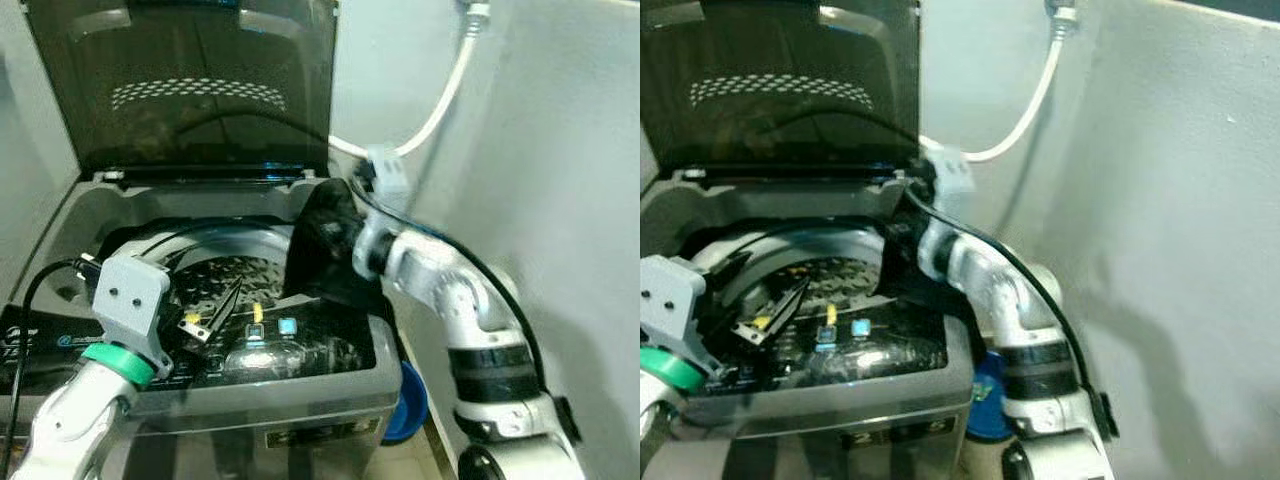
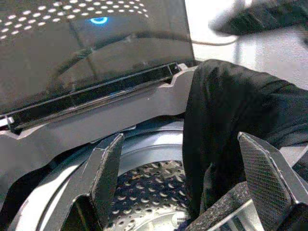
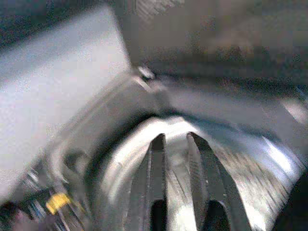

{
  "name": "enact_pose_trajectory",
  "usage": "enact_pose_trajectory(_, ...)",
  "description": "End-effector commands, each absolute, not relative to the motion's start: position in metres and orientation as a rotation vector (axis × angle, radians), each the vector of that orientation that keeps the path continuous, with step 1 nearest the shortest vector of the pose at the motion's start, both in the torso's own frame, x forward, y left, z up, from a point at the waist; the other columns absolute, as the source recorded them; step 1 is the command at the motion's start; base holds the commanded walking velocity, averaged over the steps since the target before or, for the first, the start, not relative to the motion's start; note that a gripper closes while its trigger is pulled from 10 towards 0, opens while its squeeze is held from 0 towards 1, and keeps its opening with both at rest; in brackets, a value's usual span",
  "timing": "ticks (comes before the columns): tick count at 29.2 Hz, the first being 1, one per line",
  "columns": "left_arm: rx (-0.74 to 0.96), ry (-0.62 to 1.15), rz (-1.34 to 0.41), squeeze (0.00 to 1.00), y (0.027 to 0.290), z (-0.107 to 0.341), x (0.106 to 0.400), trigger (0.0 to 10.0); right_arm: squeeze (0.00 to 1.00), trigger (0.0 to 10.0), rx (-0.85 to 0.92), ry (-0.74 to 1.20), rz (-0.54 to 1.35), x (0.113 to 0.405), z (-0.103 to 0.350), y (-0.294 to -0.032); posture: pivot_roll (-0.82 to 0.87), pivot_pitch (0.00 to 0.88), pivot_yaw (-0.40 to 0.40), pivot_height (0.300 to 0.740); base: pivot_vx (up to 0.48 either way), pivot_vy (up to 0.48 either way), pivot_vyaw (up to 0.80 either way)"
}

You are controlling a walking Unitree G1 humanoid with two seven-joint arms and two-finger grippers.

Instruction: Clothes washing

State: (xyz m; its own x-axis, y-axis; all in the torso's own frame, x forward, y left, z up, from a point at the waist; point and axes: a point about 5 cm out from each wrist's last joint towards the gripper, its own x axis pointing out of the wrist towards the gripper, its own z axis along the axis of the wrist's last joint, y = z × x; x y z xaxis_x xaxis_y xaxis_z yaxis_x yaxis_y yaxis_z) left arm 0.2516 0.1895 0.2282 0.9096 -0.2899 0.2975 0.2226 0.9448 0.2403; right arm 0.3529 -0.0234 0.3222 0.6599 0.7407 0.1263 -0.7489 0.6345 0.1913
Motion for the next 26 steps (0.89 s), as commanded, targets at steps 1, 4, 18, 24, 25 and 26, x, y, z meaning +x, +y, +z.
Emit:
enact_pose_trajectory(1,0.204,-0.336,-0.270,0.00,0.188,0.227,0.252,10.0,0.00,0.0,0.274,-0.071,0.867,0.355,0.334,-0.013,0.10,0.023,0.021,0.740,0.000,0.000,0.00)
enact_pose_trajectory(4,0.202,-0.339,-0.274,0.00,0.186,0.227,0.253,10.0,0.00,0.0,0.350,-0.171,0.969,0.345,0.376,0.024,0.11,0.014,0.010,0.740,0.000,0.000,0.00)
enact_pose_trajectory(18,0.215,-0.324,-0.257,0.00,0.185,0.222,0.250,10.0,1.00,10.0,-0.102,-0.171,0.949,0.366,0.354,0.010,0.11,0.012,-0.015,0.740,0.000,0.000,0.00)
enact_pose_trajectory(24,0.212,-0.321,-0.261,0.00,0.187,0.222,0.250,10.0,1.00,10.0,-0.061,-0.048,0.825,0.383,0.329,-0.044,0.10,0.013,-0.002,0.740,0.000,0.000,0.00)
enact_pose_trajectory(25,0.209,-0.319,-0.264,0.00,0.187,0.221,0.250,10.0,1.00,10.0,-0.052,-0.035,0.803,0.385,0.325,-0.052,0.10,0.013,-0.002,0.740,0.000,0.000,0.00)
enact_pose_trajectory(26,0.209,-0.319,-0.264,0.00,0.187,0.221,0.250,10.0,1.00,10.0,-0.052,-0.035,0.803,0.385,0.325,-0.052,0.10,0.013,-0.002,0.740,0.000,0.000,0.00)
